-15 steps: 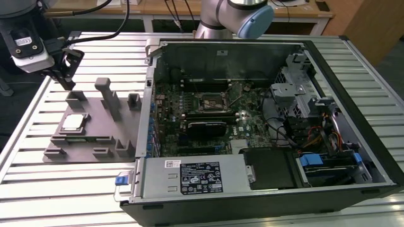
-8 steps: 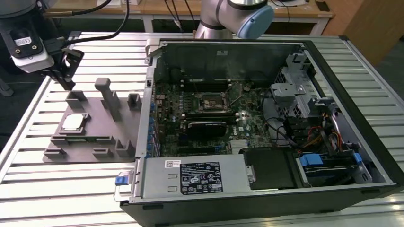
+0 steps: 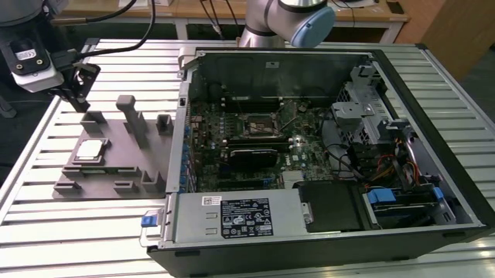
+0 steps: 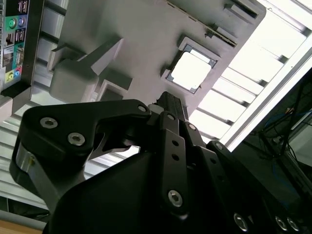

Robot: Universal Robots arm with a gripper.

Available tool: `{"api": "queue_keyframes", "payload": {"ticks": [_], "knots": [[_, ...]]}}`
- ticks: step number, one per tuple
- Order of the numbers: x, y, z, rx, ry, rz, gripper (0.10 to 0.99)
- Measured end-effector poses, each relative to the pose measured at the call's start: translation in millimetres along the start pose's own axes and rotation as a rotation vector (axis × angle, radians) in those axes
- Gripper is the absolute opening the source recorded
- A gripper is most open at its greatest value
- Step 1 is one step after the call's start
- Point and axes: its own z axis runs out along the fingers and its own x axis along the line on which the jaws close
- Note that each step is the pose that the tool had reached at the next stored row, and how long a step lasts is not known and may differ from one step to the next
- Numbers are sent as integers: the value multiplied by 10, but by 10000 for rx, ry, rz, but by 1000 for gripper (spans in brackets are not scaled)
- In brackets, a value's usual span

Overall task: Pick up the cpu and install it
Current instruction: 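Pick up the cpu and move it towards the insertion slot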

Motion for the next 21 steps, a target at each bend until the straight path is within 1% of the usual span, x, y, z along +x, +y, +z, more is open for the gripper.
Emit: {"api": "queue_keyframes", "payload": {"ticks": [4, 16, 21], "knots": [[28, -4, 38, -2, -2, 0, 106], [75, -11, 120, -1, -1, 0, 106], [112, -16, 178, -1, -2, 1, 106]]}}
